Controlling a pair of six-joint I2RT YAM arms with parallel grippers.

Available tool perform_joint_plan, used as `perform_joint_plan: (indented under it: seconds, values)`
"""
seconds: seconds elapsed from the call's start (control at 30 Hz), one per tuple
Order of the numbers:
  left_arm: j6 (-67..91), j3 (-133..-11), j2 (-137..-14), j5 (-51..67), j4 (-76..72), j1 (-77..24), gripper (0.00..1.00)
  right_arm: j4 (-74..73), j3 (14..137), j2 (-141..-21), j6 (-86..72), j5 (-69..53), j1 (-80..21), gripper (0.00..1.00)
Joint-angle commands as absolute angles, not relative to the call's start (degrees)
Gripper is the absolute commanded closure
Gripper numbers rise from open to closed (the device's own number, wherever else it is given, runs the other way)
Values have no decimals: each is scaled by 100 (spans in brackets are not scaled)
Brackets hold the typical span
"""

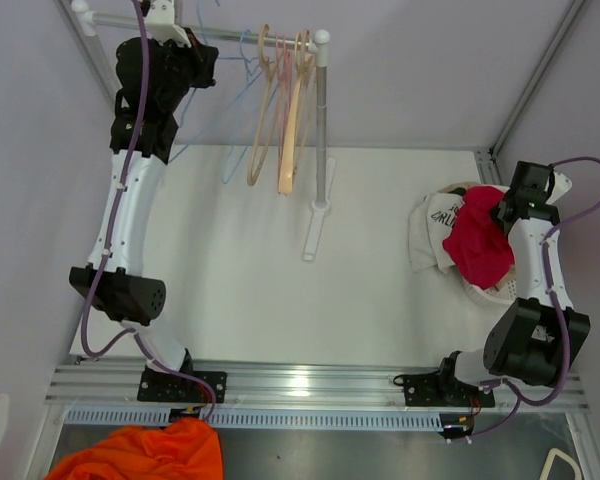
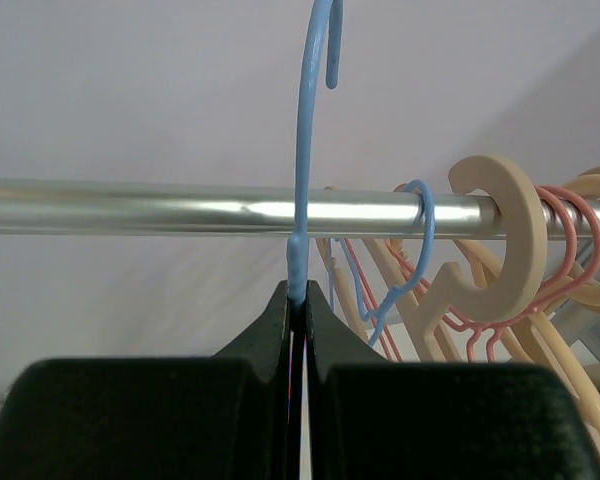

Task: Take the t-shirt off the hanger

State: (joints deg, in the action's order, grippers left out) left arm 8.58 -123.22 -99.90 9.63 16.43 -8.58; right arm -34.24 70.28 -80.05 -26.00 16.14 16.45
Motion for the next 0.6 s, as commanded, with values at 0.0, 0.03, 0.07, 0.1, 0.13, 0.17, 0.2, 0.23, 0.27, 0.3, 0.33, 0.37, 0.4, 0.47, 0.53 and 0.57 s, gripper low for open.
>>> perform_joint_plan:
  seconds: [0.0, 0.03, 0.07, 0.1, 0.13, 0.17, 0.2, 0.23, 0.27, 0.3, 0.33, 0.37, 0.4, 0.47, 0.53, 0.57]
  values:
    - [686, -12594, -10098, 941, 1415, -1028, 99, -2804, 6874, -8190, -2996, 1662, 1818, 100]
    - [659, -12612, -10133, 932, 1406, -1046, 99, -2760, 6690, -8296, -3302, 1470, 1924, 100]
    - [659, -12621, -10160, 914, 1398, -1072, 99, -2734, 6619, -8401, -3409, 1363, 2116, 100]
    - [650, -12595, -10195, 897, 1397, -1090, 99, -2742, 6566, -8620, -3523, 1319, 2179, 100]
    - [616, -12603, -10204, 888, 1397, -1107, 99, -2733, 6513, -8761, -3594, 1257, 2223, 100]
    - [598, -12595, -10222, 862, 1397, -1142, 99, -2742, 6521, -8884, -3621, 1222, 2241, 100]
    - [572, -12586, -10230, 818, 1397, -1160, 99, -2786, 6539, -9008, -3647, 1239, 2233, 100]
    - [545, -12569, -10248, 809, 1389, -1169, 99, -2847, 6556, -9226, -3674, 1248, 2241, 100]
    - [545, -12568, -10248, 791, 1389, -1169, 99, -2856, 6548, -9324, -3683, 1231, 2241, 100]
    - [554, -12542, -10257, 800, 1380, -1169, 99, -2874, 6557, -9386, -3683, 1239, 2233, 100]
    - [554, -12533, -10257, 809, 1362, -1169, 99, -2857, 6539, -9439, -3674, 1222, 2232, 100]
    - [562, -12542, -10274, 817, 1362, -1169, 99, -2839, 6504, -9439, -3656, 1187, 2232, 100]
    - [562, -12525, -10283, 817, 1362, -1169, 99, -2813, 6495, -9413, -3656, 1178, 2232, 100]
    - [563, -12533, -10301, 809, 1371, -1178, 99, -2830, 6513, -9256, -3665, 1248, 2224, 100]
    - [571, -12516, -10318, 809, 1380, -1178, 99, -2926, 6600, -9132, -3630, 1388, 2224, 98]
    - [571, -12516, -10318, 809, 1371, -1186, 99, -2970, 6644, -8993, -3612, 1441, 2206, 87]
